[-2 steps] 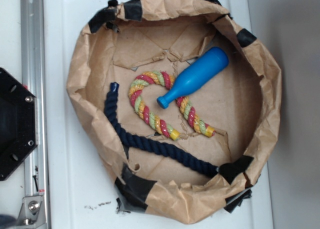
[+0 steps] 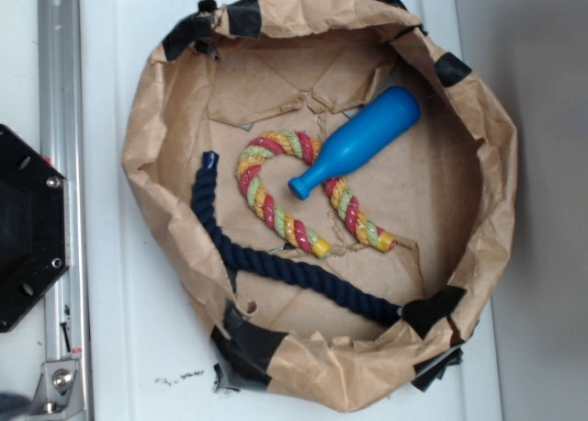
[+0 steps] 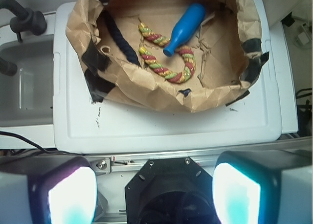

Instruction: Grab the blue bottle.

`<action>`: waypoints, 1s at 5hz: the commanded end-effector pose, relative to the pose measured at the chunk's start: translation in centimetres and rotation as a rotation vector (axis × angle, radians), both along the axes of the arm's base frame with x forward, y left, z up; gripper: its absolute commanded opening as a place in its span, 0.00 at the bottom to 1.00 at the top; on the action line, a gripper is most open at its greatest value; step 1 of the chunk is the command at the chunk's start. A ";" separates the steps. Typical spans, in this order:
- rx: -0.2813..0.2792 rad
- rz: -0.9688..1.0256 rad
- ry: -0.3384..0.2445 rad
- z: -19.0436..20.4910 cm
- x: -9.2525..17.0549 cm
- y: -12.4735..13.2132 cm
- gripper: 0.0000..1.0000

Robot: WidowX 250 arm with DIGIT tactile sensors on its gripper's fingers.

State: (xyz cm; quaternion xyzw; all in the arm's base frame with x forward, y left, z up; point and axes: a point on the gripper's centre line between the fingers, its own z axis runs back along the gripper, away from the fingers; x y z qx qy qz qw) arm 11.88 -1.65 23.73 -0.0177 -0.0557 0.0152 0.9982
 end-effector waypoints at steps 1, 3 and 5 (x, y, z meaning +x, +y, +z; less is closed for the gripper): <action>-0.062 0.177 -0.328 -6.7 9.0 3.3 1.00; -0.048 0.257 -0.317 -12.2 16.3 5.2 1.00; -0.002 0.421 -0.169 -17.7 18.0 6.8 1.00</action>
